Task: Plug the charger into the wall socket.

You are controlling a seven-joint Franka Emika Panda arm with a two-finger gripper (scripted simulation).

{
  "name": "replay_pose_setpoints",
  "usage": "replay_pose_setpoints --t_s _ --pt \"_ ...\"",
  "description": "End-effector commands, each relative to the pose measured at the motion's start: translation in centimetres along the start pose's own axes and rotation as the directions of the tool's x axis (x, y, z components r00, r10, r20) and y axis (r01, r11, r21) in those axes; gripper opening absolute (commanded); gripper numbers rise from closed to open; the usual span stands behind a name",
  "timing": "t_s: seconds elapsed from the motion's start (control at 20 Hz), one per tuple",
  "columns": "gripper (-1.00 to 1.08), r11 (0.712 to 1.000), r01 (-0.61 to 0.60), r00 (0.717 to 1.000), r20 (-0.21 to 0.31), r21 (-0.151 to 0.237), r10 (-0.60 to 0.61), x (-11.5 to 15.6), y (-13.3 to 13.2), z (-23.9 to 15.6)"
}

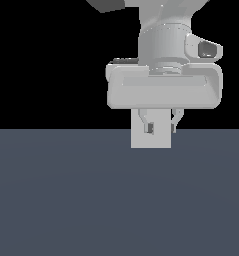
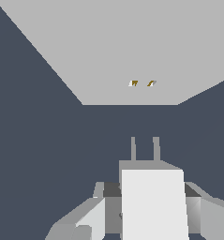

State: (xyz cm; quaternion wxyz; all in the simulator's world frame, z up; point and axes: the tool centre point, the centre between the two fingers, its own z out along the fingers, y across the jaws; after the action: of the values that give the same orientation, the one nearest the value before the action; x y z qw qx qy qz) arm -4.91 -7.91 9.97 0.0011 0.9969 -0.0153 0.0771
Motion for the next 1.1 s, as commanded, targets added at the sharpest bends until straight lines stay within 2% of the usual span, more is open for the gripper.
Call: replay_pose_setpoints --t_s 0.0,0.5,1.05 --pt "-1.00 1.000 0.004 1.000 0.000 0.001 -0.004 0.1 0.0 0.0" --pt "-1.00 1.000 0.003 1.000 0.000 0.000 -0.003 0.7 0.0 0.1" --pt "-1.00 1.000 0.003 1.000 0.000 0.000 -0.003 4.3 0.0 0.6"
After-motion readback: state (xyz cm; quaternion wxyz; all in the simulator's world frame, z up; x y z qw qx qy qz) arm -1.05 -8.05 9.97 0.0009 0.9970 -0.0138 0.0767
